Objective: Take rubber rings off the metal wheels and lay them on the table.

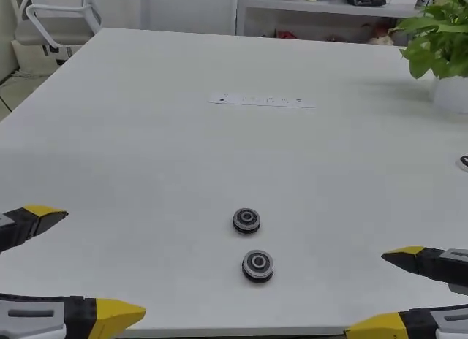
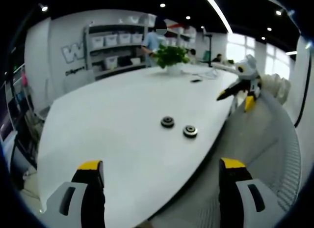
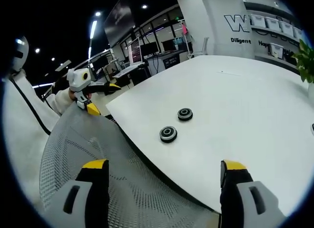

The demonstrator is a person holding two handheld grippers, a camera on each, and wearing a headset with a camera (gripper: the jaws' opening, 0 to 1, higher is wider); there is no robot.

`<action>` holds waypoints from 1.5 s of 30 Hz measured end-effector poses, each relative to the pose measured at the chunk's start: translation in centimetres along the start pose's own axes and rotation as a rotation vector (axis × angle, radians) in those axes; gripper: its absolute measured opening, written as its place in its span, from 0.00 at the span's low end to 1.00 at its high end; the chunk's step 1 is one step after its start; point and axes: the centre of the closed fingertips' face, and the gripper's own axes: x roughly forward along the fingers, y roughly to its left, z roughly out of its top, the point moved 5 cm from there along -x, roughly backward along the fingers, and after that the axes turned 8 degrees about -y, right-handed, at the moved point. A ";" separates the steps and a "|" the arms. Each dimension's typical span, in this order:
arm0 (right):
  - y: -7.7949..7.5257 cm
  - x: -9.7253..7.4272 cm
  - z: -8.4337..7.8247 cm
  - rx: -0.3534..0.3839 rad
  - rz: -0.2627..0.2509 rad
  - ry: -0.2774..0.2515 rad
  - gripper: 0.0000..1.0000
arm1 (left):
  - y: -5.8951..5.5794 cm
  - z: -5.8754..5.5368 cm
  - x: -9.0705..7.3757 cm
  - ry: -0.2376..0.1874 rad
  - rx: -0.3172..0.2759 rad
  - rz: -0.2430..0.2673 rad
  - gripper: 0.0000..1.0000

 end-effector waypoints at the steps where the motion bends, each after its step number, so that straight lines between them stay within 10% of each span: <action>1: 0.0 0.0 0.0 0.000 0.001 0.000 0.91 | 0.0 0.0 0.0 0.001 0.002 -0.002 0.99; 23: -0.7 0.1 -0.2 0.001 0.023 0.022 0.94 | 0.0 0.1 1.0 0.024 0.053 -0.067 1.00; 45: -1.8 0.2 1.8 -0.027 0.031 -0.022 0.90 | 0.3 3.7 2.5 -0.067 0.052 -0.144 1.00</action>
